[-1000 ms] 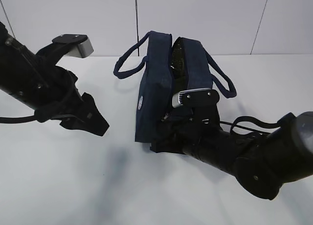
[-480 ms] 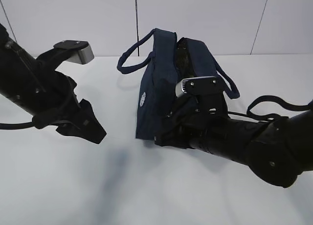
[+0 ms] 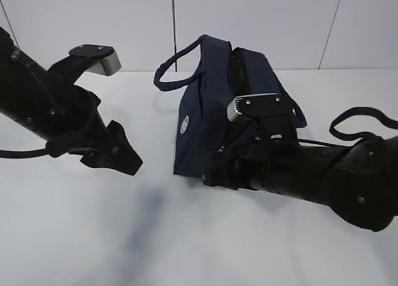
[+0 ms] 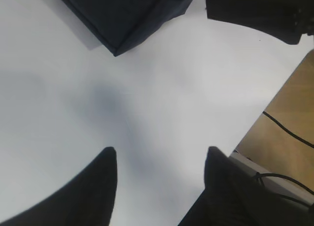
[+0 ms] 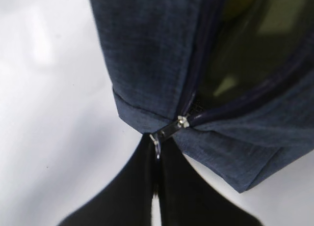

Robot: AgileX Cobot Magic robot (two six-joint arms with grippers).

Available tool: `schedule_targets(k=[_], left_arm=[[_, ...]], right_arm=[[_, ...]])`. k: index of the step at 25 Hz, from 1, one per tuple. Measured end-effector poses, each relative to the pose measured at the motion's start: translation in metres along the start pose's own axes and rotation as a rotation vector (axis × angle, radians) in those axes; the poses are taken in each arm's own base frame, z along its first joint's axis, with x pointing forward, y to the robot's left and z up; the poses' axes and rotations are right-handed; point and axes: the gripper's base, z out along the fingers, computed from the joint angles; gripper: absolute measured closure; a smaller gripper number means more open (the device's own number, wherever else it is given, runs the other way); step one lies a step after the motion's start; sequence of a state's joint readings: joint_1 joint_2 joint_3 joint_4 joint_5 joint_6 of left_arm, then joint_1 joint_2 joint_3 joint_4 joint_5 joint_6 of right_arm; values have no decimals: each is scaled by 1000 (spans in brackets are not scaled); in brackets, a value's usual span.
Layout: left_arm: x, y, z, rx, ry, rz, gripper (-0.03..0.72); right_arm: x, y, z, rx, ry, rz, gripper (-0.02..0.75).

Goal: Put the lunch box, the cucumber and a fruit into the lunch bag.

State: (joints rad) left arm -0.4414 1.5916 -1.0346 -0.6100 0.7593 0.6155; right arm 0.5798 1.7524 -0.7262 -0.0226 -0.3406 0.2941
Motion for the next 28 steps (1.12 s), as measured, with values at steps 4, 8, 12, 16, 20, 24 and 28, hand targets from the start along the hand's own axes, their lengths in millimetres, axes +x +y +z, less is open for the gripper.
schedule_targets(k=[4, 8, 12, 16, 20, 24, 28], left_arm=[[-1, -14, 8, 16, 4, 72, 291], [-5, -28, 24, -1, -10, 142, 288], [-12, -31, 34, -65, -76, 196, 287], [-17, -26, 41, -113, -129, 206, 287], [-17, -20, 53, -137, -129, 214, 287], [-20, -21, 65, -169, -164, 242, 287], [-22, -19, 75, -200, -193, 251, 287]], right_arm=[[-5, 2, -7, -2, -7, 0, 738], [-7, 2, -10, -2, -10, 0, 738], [-7, 2, -10, -2, -9, 0, 738], [-10, 3, -13, -5, -20, 0, 738], [-14, 4, -18, -10, -37, -3, 738], [-15, 4, -19, -11, -37, -4, 738], [-15, 4, -19, -10, -35, -4, 738]])
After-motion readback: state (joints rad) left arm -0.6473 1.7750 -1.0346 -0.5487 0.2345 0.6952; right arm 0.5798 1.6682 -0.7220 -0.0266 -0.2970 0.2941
